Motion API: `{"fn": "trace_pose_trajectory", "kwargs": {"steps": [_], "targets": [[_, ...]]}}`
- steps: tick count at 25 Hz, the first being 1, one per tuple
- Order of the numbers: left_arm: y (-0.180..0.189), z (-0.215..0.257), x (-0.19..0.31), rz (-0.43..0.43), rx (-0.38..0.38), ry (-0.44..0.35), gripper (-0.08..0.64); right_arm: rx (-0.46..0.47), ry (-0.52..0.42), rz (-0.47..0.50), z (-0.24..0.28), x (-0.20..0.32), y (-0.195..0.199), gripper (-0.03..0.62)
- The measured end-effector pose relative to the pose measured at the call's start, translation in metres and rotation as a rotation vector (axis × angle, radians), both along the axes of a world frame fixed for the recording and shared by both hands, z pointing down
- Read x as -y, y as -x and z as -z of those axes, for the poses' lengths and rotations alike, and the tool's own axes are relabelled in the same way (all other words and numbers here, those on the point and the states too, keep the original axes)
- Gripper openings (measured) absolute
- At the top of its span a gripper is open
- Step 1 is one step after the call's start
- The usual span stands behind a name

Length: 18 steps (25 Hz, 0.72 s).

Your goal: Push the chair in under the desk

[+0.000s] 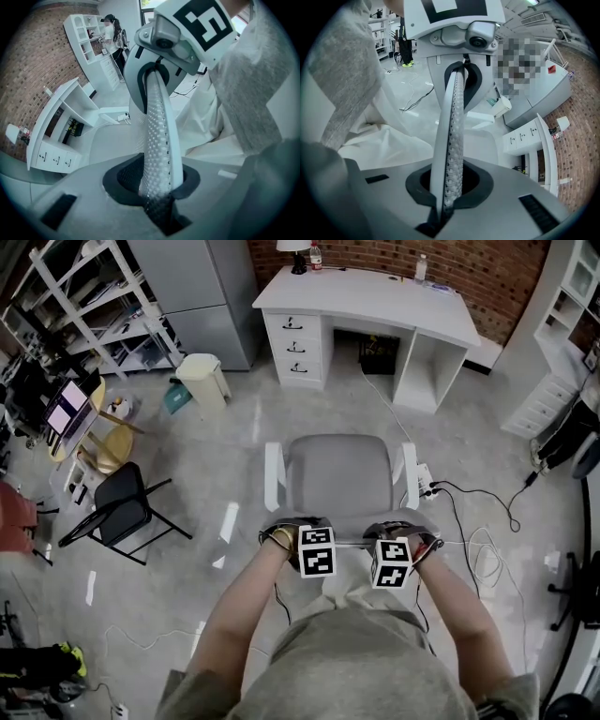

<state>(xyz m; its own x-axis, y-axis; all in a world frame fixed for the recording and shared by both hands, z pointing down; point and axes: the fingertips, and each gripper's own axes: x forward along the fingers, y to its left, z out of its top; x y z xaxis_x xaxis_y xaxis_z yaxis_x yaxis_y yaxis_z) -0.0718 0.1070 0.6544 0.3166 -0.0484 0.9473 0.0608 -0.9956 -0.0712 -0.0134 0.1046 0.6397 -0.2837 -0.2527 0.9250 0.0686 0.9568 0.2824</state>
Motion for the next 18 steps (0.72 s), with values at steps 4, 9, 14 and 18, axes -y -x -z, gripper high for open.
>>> {"fn": "trace_pose_trajectory", "kwargs": {"steps": [4, 9, 14, 18], "targets": [[-0.001, -0.001, 0.007, -0.005, -0.003, -0.001, 0.094, -0.002, -0.003, -0.007, -0.001, 0.008, -0.001, 0.015], [0.002, 0.000, 0.019, -0.013, -0.007, -0.014, 0.094, 0.002, 0.011, -0.016, -0.001, 0.017, 0.003, 0.015], [0.005, 0.000, 0.032, -0.015, -0.004, -0.015, 0.094, 0.003, 0.004, -0.019, -0.001, 0.029, 0.006, 0.015], [0.009, 0.002, 0.048, -0.025, -0.009, -0.035, 0.094, 0.001, -0.007, -0.027, 0.001, 0.043, 0.010, 0.015]]}}
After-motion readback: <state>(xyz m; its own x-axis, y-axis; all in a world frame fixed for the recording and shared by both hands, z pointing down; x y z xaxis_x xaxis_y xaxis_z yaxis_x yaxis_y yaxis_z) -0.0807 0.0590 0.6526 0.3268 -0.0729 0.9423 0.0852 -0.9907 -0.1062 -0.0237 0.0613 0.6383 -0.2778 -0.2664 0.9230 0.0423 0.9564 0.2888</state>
